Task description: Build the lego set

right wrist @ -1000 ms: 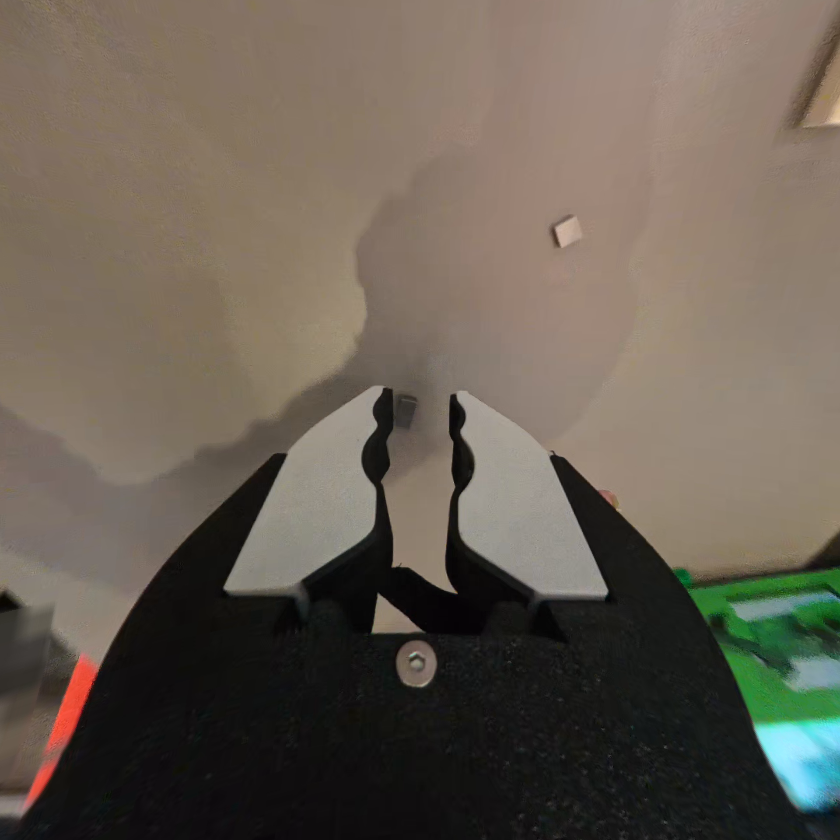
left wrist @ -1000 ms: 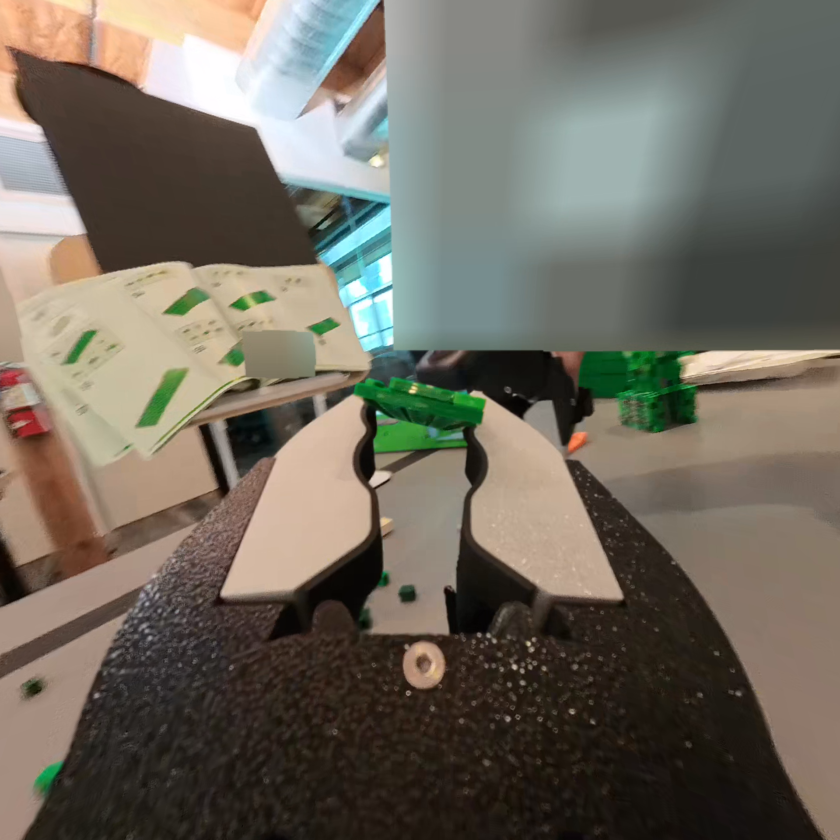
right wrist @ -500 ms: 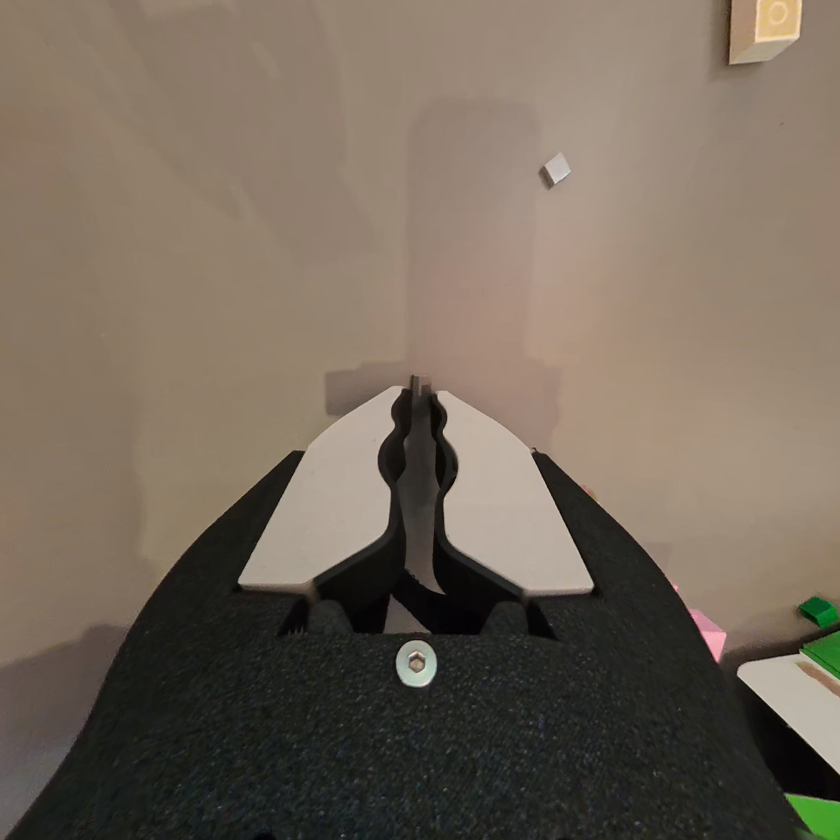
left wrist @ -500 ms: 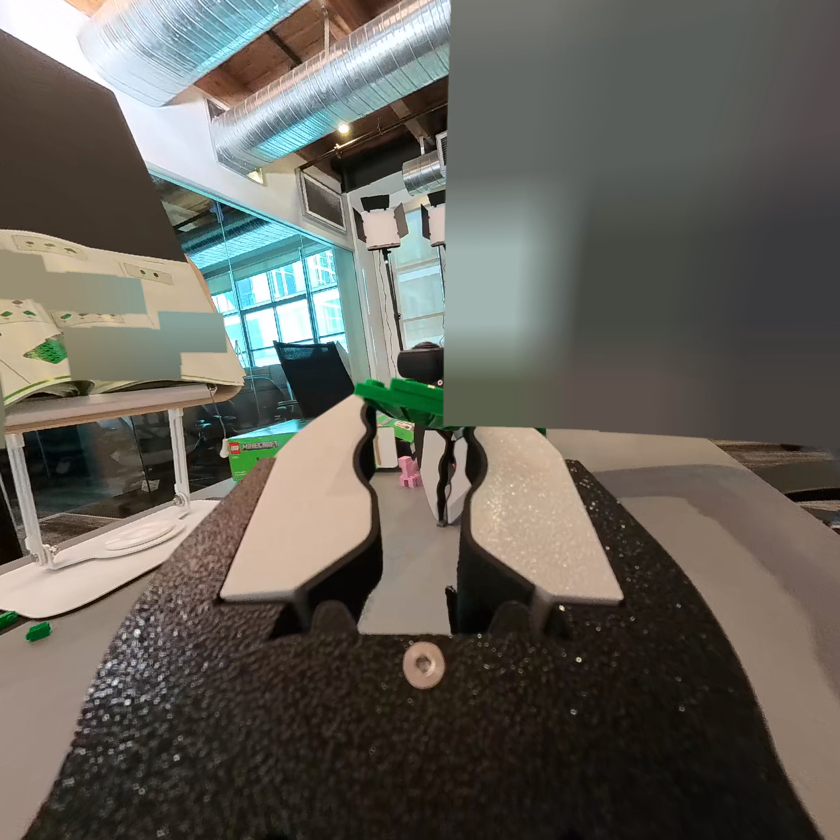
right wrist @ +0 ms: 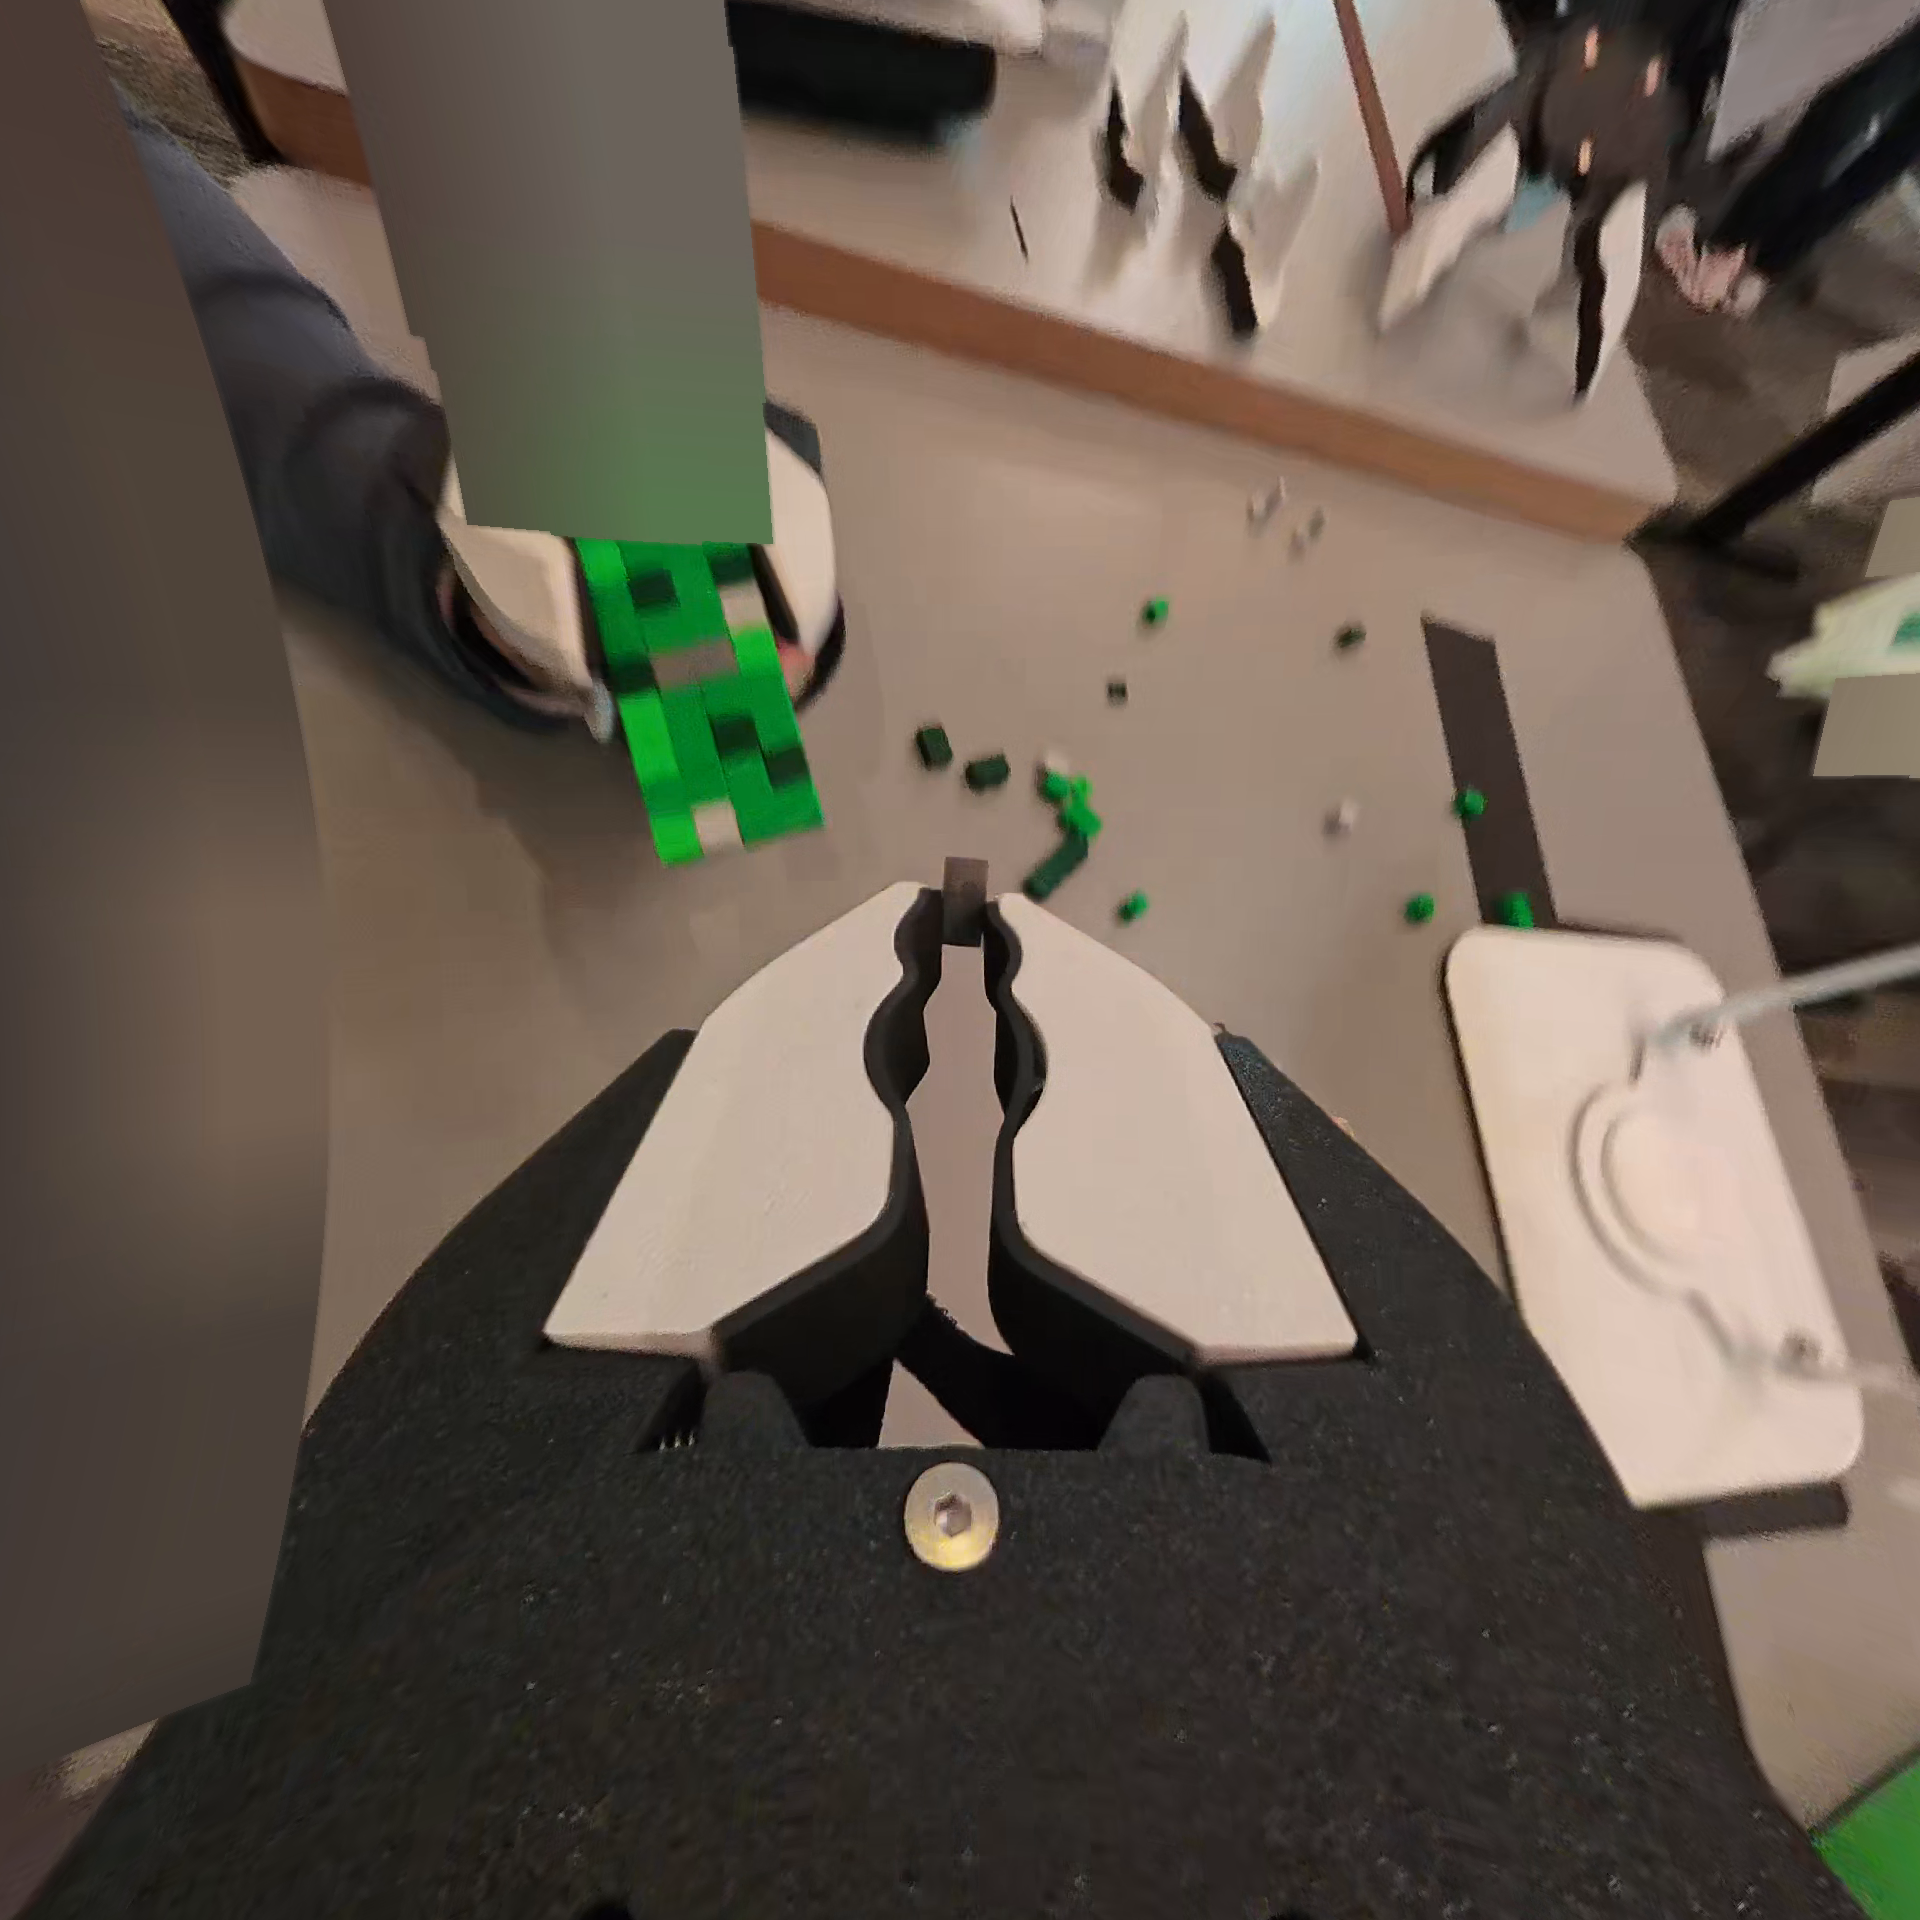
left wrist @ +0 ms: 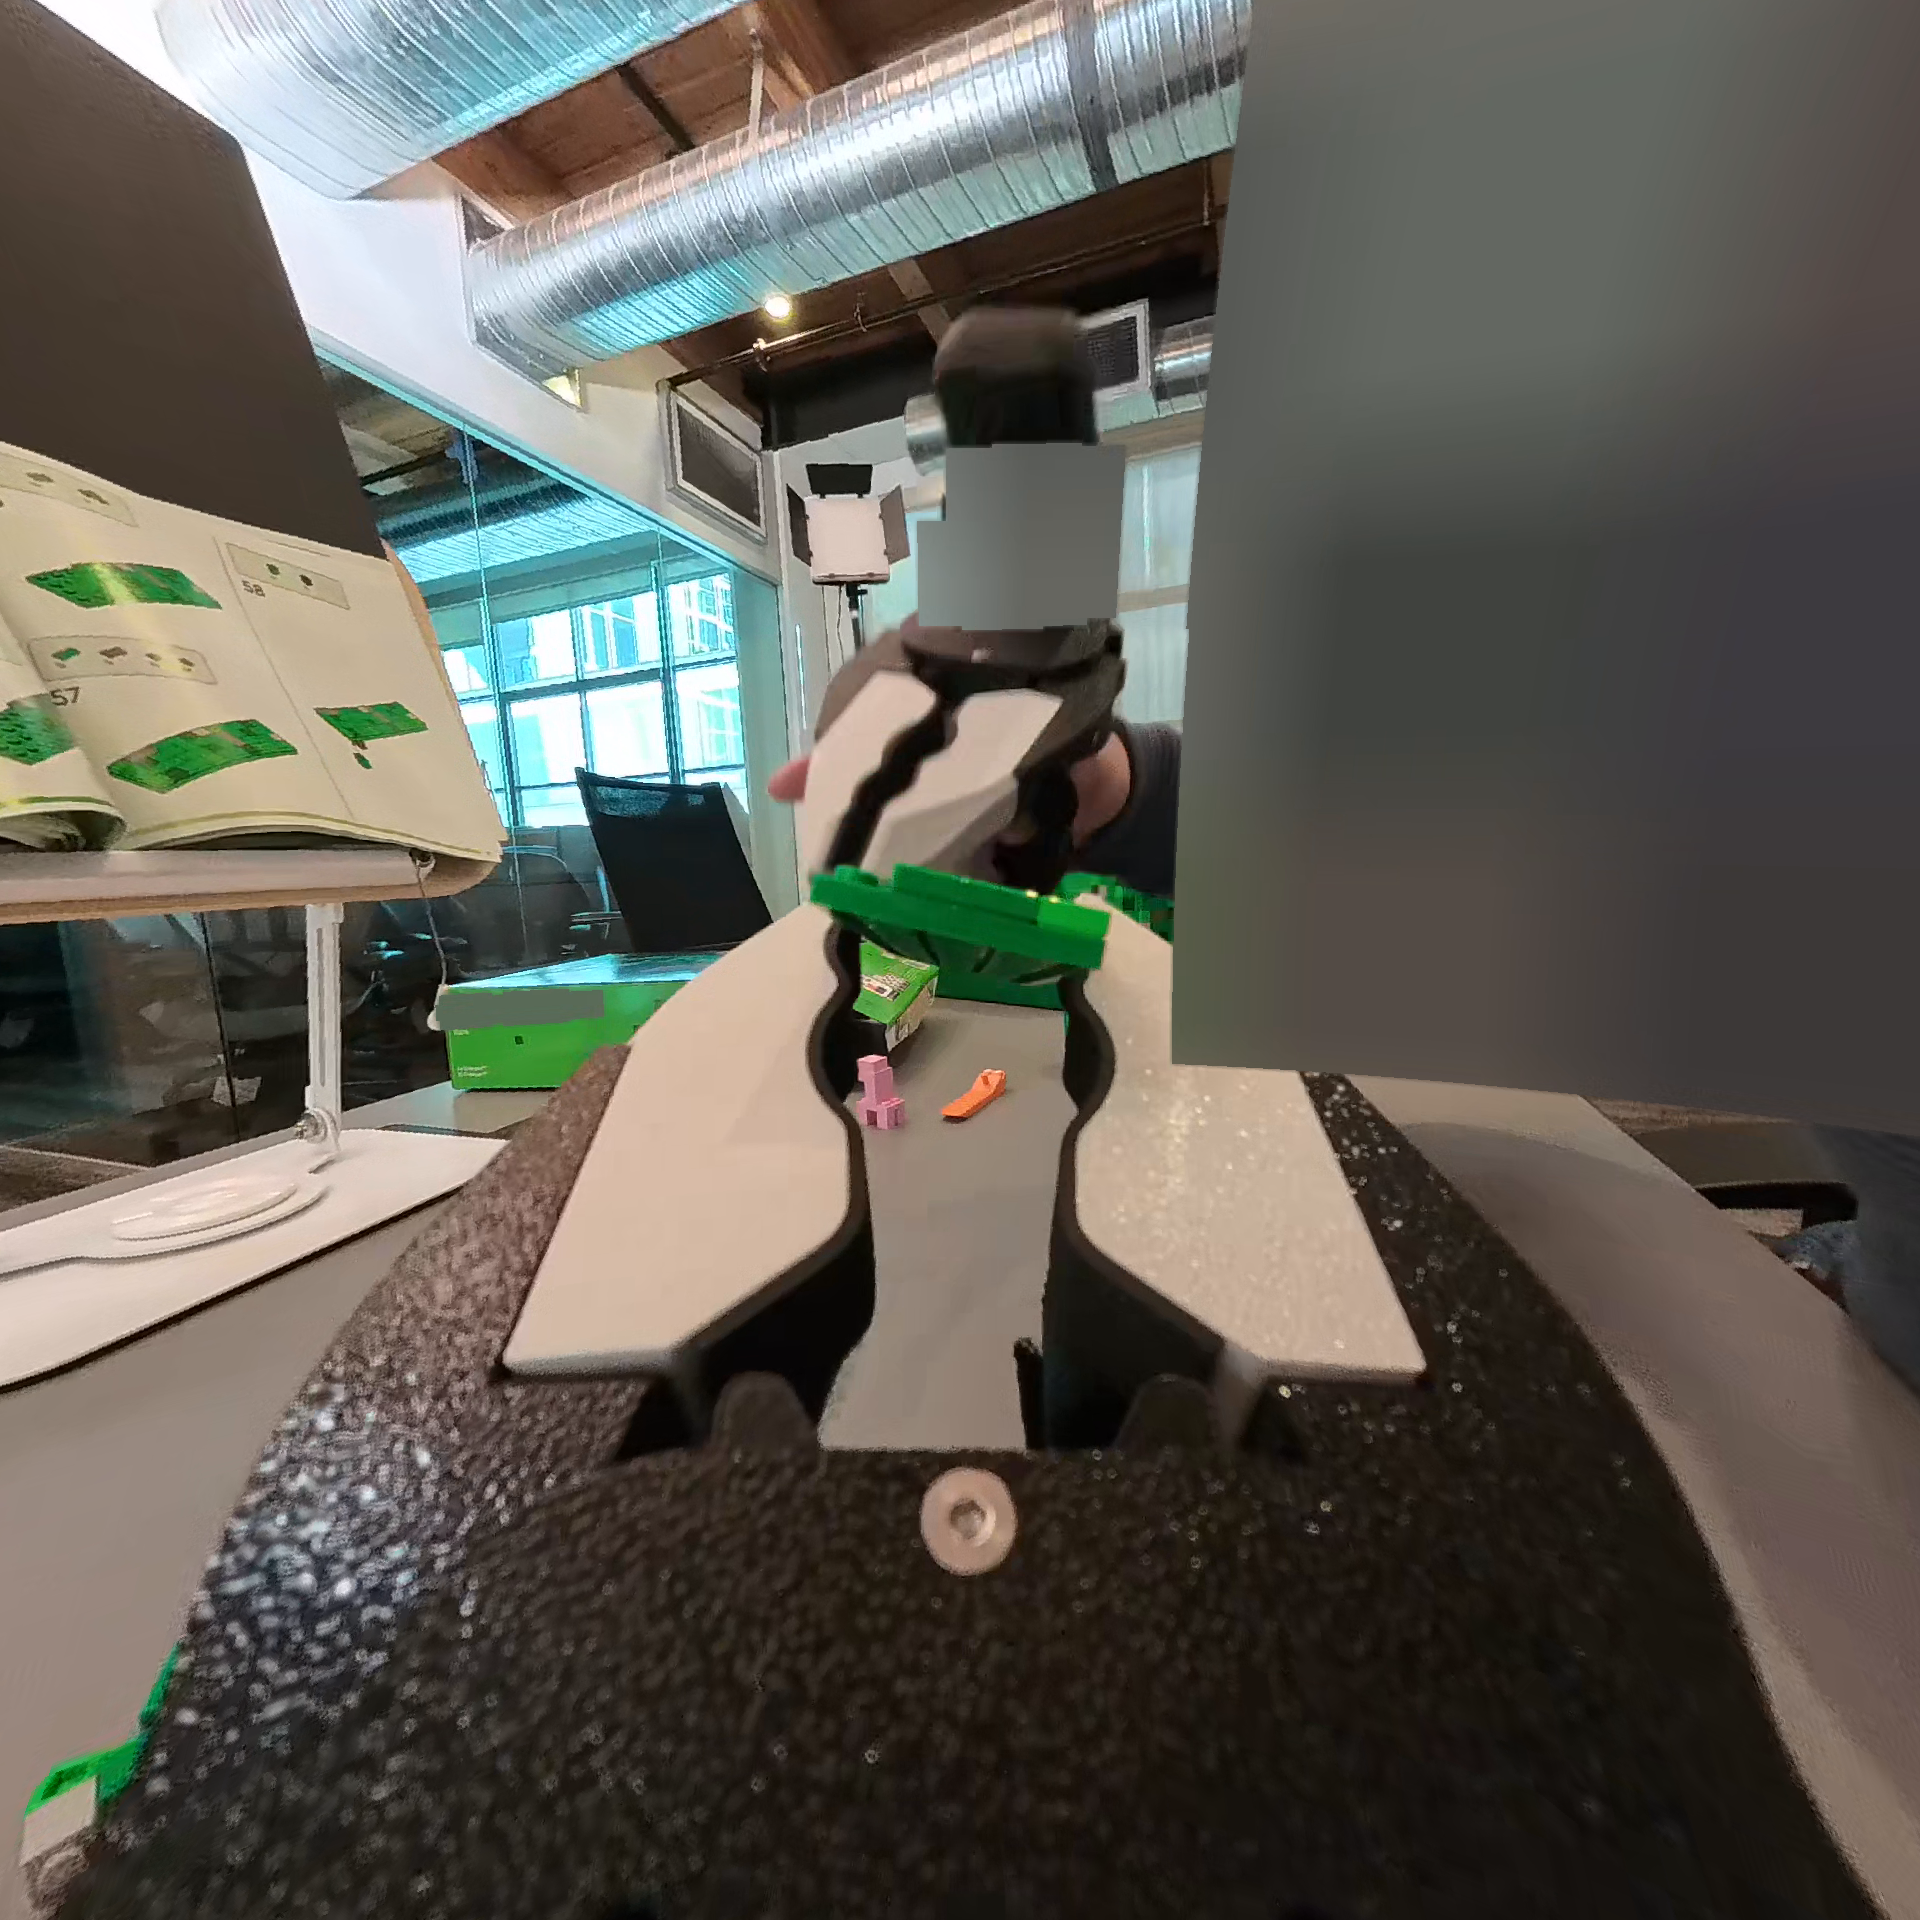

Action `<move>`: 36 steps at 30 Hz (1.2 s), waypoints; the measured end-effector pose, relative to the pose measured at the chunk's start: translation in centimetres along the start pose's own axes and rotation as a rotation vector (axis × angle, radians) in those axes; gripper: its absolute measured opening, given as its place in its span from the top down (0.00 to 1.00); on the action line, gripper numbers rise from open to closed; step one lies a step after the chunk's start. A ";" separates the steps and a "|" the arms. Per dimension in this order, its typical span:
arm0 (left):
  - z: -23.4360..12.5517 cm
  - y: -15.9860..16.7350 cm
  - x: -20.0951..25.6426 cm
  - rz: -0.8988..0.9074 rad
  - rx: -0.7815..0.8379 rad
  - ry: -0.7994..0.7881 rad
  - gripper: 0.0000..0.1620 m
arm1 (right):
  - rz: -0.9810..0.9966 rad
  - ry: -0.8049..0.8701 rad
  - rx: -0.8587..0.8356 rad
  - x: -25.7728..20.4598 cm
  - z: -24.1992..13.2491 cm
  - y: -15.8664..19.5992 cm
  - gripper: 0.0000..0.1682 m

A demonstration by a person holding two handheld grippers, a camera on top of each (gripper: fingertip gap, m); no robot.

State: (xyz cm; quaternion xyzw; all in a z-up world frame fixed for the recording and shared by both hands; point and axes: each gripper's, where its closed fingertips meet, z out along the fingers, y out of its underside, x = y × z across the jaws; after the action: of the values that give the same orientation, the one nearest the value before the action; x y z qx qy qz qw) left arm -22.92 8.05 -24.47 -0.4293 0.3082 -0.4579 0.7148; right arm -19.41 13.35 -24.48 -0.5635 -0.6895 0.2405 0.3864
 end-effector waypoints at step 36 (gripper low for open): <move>0.4 0.7 0.4 -0.019 -0.033 0.012 0.78 | -0.163 -0.224 -0.089 -5.5 5.7 -5.7 0.96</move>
State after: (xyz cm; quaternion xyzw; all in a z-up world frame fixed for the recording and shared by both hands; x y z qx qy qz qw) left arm -22.11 7.96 -24.96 -0.4413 0.3160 -0.4620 0.7014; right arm -26.99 7.25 -24.84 -0.4918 -0.7817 0.2388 0.3001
